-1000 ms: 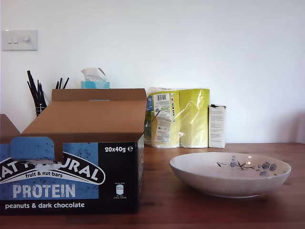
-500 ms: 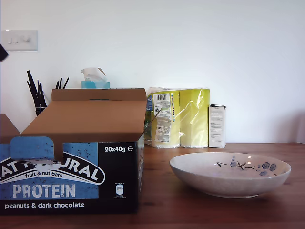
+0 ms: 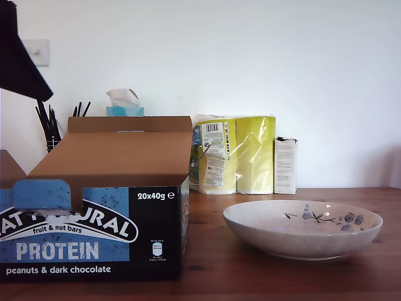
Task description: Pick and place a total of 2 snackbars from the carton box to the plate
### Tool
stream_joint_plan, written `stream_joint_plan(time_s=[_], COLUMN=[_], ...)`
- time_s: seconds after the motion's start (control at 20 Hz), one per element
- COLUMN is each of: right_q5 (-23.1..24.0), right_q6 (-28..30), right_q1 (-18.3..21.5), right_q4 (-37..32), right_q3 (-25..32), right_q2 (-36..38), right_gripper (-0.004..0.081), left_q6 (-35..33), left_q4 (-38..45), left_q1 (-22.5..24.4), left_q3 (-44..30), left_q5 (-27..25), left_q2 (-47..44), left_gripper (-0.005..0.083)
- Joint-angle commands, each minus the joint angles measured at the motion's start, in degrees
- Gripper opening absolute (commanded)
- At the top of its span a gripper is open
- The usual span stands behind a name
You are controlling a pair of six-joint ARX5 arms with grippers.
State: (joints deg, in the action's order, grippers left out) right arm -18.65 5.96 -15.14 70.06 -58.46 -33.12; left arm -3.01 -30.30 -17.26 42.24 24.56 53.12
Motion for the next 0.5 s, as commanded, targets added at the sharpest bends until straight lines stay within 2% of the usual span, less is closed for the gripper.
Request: stream_joint_plan(time_s=[0.0, 0.25, 0.45], right_q5=[0.17, -0.33, -0.31], right_q6=[0.13, -1.57, -1.49], right_q1=[-0.22, -0.22, -0.22], right_q4=[-1.25, -4.37, -6.01], right_q3=[0.37, 0.37, 0.37], right_q2=[-0.09, -0.09, -1.01], right_gripper=[-0.0013, -0.0013, -0.0013], left_q6=[-0.04, 2.47, 9.97], left_q4=[2.21, 2.69, -0.83], left_q1=[-0.26, -2.08, -6.62], left_q3=[0.22, 2.34, 8.46], left_q5=[0.5, -0.2, -5.51], left_q2=[-0.15, 2.95, 10.21], left_gripper=[-0.0019, -0.0019, 0.0019])
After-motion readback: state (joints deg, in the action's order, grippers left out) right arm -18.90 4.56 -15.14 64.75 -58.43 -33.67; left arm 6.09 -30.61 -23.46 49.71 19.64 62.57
